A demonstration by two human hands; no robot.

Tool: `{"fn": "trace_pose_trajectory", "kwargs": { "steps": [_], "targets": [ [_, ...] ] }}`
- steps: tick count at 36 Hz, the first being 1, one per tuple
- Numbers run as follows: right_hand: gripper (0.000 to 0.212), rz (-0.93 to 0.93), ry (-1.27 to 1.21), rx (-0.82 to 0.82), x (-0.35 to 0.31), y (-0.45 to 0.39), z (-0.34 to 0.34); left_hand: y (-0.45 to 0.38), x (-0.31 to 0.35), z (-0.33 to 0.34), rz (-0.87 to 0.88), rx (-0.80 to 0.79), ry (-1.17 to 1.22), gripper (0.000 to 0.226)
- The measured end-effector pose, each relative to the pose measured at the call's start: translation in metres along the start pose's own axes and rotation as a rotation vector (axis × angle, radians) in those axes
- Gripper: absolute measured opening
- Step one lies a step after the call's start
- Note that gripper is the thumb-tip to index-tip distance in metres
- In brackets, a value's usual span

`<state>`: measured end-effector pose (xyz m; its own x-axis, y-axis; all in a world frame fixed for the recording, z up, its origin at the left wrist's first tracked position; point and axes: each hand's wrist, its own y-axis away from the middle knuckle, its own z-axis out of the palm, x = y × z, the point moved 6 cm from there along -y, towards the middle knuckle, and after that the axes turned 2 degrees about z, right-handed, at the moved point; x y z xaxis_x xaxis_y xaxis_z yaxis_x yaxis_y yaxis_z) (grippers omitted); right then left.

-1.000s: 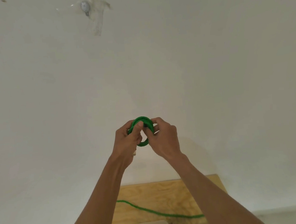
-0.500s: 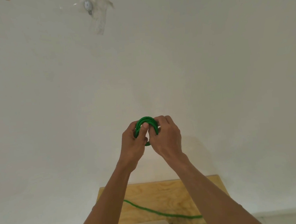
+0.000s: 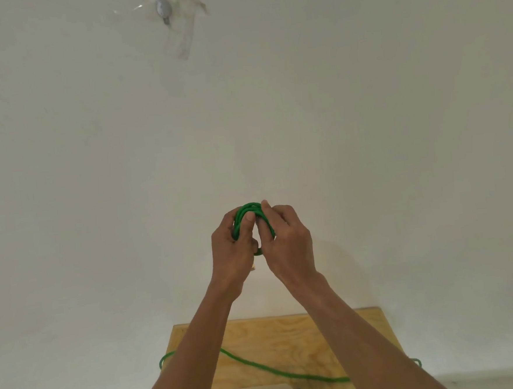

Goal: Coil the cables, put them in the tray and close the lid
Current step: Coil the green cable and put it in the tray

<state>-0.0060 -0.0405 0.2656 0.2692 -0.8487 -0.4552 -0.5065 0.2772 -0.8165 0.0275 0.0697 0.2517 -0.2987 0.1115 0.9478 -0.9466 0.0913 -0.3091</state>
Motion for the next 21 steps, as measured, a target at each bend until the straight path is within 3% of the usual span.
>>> {"fn": "trace_pose_trajectory", "kwargs": {
  "steps": [8, 17, 21],
  "targets": [
    [0.028, -0.069, 0.042, 0.003, 0.000, 0.001, 0.001, 0.003, -0.006, -0.004, -0.036, 0.000, 0.025, 0.016],
    [0.027, -0.087, 0.160, -0.137, -0.001, 0.022, 0.013, 0.015, -0.029, -0.012, -0.133, 0.047, 0.170, 0.021],
    [0.031, -0.053, 0.091, -0.195, -0.004, 0.031, 0.021, 0.019, -0.041, -0.023, -0.168, 0.037, 0.180, 0.022]
  ]
}}
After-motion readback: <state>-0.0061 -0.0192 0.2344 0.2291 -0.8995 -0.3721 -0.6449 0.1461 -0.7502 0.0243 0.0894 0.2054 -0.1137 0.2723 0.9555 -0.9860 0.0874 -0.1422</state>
